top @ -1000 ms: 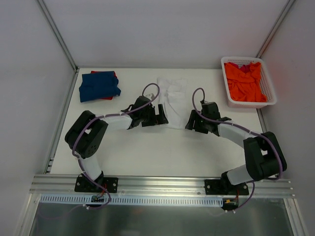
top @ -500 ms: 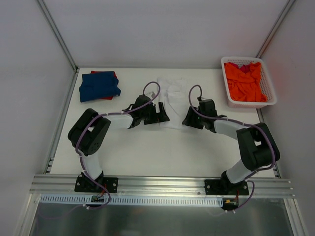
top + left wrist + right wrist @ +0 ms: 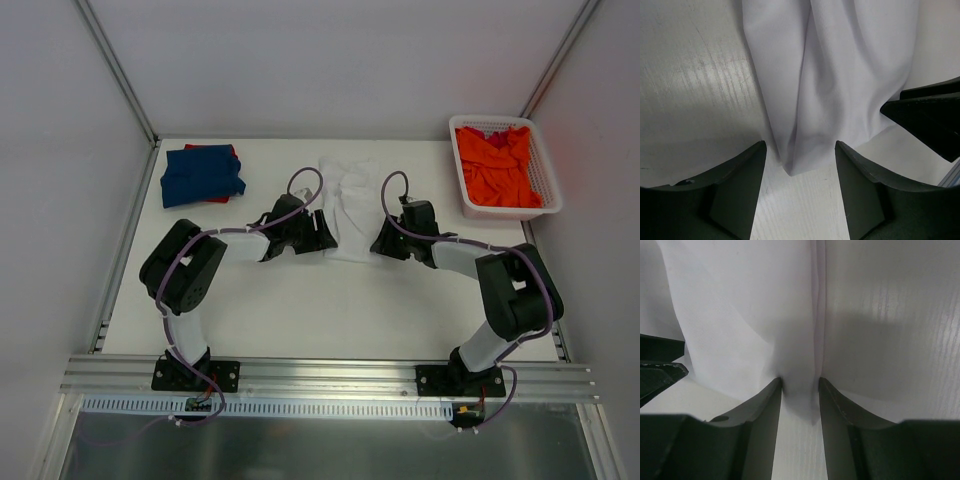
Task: Fold and stack the t-shirts
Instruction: Fold the tshirt
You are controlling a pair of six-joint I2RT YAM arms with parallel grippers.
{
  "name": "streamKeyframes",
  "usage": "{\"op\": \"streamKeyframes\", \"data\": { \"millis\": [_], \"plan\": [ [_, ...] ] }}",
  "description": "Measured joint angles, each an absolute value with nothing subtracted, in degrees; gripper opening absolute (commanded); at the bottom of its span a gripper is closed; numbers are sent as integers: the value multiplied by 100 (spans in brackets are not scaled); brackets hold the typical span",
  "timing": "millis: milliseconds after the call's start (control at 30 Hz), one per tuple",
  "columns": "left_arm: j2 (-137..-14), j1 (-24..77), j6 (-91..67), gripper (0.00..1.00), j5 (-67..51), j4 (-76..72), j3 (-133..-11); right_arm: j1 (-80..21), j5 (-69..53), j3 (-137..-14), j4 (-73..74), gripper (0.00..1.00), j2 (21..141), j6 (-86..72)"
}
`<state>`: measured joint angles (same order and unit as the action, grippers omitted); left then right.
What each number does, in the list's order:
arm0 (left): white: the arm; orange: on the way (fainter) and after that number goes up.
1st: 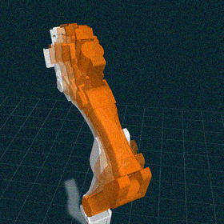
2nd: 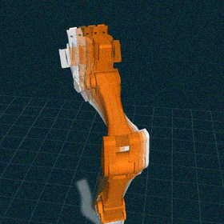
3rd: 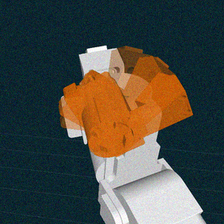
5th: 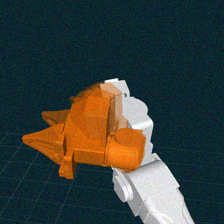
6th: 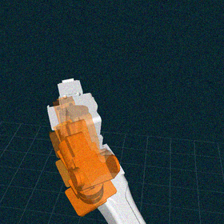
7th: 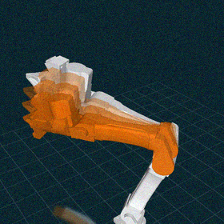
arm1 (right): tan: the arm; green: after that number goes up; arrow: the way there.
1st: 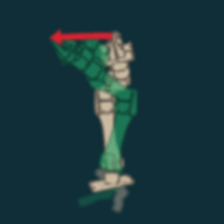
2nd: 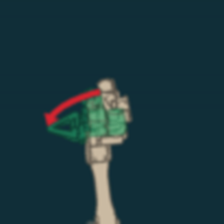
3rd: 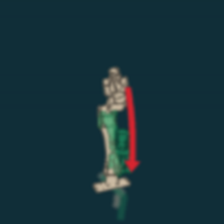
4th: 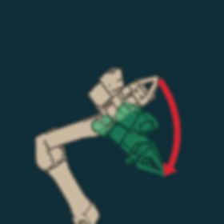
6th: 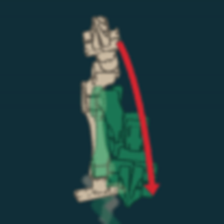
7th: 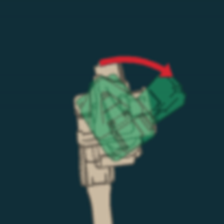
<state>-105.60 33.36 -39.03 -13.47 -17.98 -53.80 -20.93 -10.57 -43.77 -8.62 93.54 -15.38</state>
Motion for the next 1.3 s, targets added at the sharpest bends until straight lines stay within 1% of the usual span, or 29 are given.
{"op": "streamKeyframes", "data": {
  "millis": [67, 233, 333, 433, 467, 500, 533, 567, 600, 667, 733, 1067, 1300],
  "plan": [
    [-10565, 3332, -3903, 55, -1347, -1809, -5378, -2093, -1083, -4375, -888, 38, 9373, -1564],
    [-10648, 3332, -3931, 54, -1413, -1883, -5393, -2093, -1122, -4370, -967, 37, 9406, -1608],
    [-10735, 3332, -3966, 50, -1520, -1970, -5439, -2095, -1135, -4368, -1007, 36, 9426, -1634],
    [-10836, 3332, -3994, 39, -1610, -2053, -5472, -2102, -1135, -4368, -1020, 28, 9445, -1656],
    [-10862, 3332, -4001, 27, -1619, -2075, -5472, -2106, -1140, -4368, -1028, 24, 9461, -1664],
    [-10881, 3330, -4012, 21, -1619, -2078, -5472, -2115, -1140, -4368, -1035, 17, 9476, -1675],
    [-10908, 3330, -4032, 16, -1629, -2067, -5463, -2123, -1140, -4368, -1041, 15, 9494, -1686],
    [-10932, 3330, -4045, 10, -1645, -2064, -5461, -2132, -1142, -4368, -1048, 11, 9518, -1706],
    [-10951, 3330, -4053, 1, -1649, -2069, -5457, -2139, -1144, -4368, -1066, 8, 9529, -1712],
    [-10951, 3330, -4080, 0, -1649, -2073, -5439, -2156, -1142, -4368, -1072, 2, 9533, -1737],
    [-10951, 3330, -4095, 0, -1651, -2080, -5430, -2174, -1142, -4368, -1074, 0, 9533, -1750],
    [-10685, 3409, -4163, 0, -1643, -2220, -5022, -2399, -1079, -4115, -1197, 0, 9349, -1826],
    [-10134, 3802, -4327, 0, -1522, -2095, -4442, -2893, -711, -3406, -871, 0, 8420, -1953]
  ]
}}
